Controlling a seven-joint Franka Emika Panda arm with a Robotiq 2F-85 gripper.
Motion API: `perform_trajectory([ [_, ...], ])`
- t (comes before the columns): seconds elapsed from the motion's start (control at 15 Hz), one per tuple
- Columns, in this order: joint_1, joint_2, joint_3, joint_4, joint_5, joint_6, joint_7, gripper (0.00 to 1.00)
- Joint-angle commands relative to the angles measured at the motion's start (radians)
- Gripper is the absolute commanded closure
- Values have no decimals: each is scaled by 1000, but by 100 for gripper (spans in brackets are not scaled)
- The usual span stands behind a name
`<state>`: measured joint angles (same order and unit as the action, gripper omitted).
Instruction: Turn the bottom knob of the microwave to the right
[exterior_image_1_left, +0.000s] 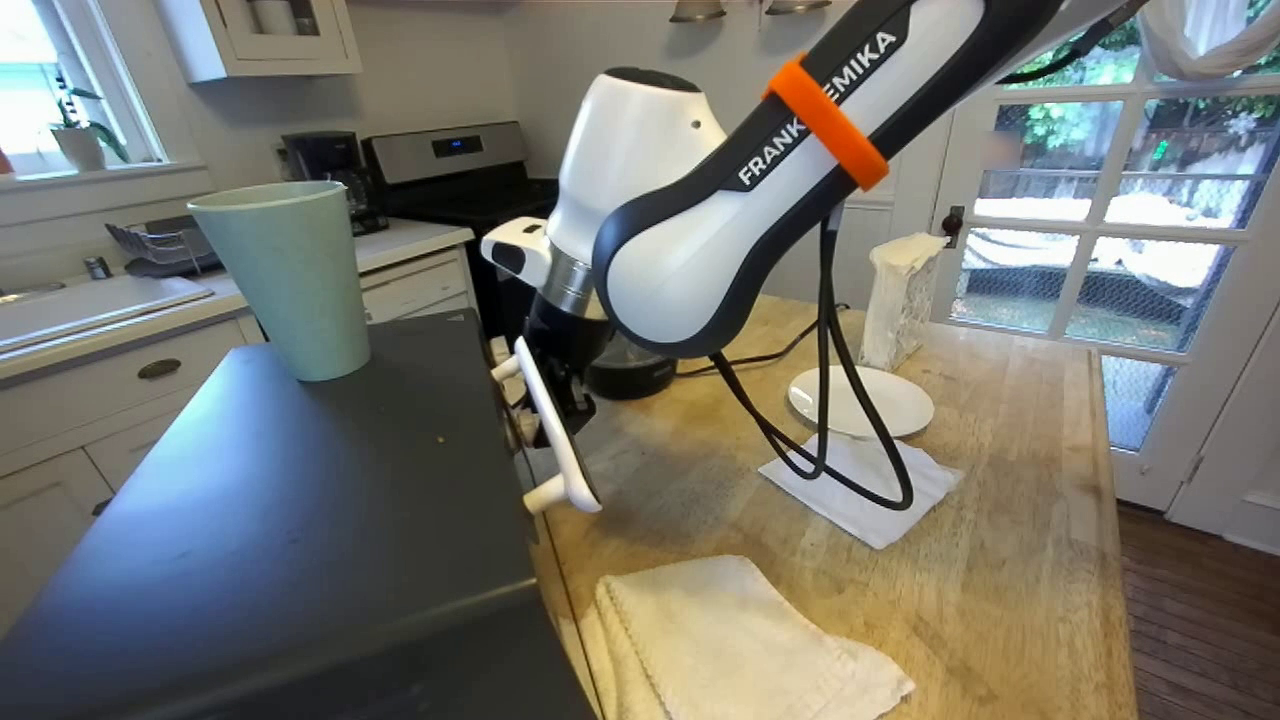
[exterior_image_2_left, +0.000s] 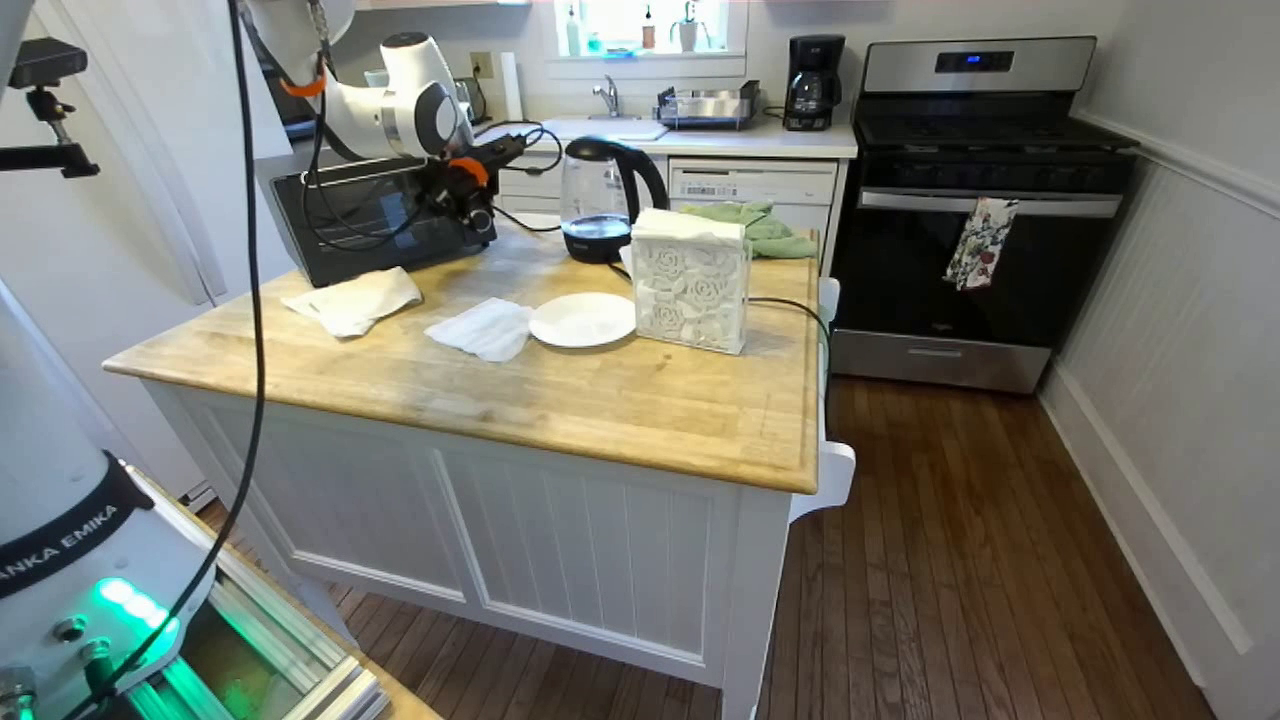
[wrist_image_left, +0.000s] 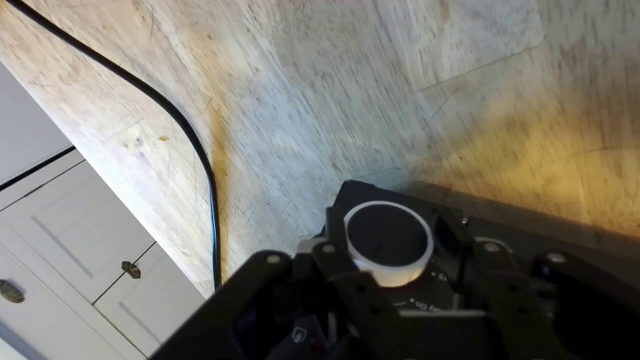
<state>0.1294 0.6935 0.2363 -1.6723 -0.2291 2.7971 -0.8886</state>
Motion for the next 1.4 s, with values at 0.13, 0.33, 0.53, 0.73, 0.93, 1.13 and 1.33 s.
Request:
perform_trajectory([
  [0.13,-89,35,104,41,60,-16,-63,79],
  [0.33,-179,38,202,47,139,-60,-148,79],
  [0.53,-261,60,286,72,244,-131,-243,79],
  [0.73,-301,82,319,112,349,-226,-293,79],
  [0.93,-298,91,302,151,430,-299,-286,79],
  [1.13,-283,99,276,186,491,-360,-251,79],
  [1.33,-278,107,259,215,552,-415,-228,79],
])
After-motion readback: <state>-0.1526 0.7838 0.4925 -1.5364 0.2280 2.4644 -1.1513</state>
